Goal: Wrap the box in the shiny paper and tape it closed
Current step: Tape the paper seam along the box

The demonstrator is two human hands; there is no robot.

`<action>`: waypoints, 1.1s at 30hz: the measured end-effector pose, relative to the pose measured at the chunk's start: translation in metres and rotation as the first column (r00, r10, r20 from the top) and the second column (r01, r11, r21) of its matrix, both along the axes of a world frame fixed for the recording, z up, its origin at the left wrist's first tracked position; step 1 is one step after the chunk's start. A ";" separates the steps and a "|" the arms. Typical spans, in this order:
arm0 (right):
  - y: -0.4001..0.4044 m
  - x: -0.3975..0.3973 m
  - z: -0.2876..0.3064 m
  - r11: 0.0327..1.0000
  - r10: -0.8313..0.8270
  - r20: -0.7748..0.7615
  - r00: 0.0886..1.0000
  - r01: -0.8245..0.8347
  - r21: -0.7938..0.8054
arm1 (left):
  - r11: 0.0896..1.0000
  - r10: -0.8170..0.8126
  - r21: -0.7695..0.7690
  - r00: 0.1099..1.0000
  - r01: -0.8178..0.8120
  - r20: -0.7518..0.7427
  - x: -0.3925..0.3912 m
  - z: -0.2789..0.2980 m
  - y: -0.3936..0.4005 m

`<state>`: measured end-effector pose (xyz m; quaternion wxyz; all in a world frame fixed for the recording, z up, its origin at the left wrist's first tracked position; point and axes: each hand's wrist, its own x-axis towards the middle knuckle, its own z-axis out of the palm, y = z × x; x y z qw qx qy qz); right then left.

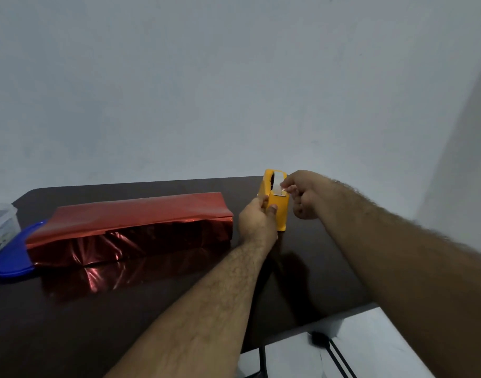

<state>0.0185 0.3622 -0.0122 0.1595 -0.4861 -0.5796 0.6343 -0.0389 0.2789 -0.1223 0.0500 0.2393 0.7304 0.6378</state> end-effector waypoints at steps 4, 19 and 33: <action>-0.007 0.009 -0.002 0.999 -0.011 -0.081 0.997 0.007 -0.041 | 1.000 0.007 0.019 0.999 -0.008 0.033 0.000 0.000 -0.002; -0.020 0.011 -0.088 0.888 -0.101 -0.323 0.941 0.232 0.396 | 0.977 -0.174 0.151 0.970 0.149 0.169 -0.010 -0.014 -0.005; -0.033 0.025 -0.103 0.790 0.147 -0.323 0.935 0.085 0.607 | 0.932 0.162 0.333 0.986 -0.141 -0.037 0.019 0.021 -0.037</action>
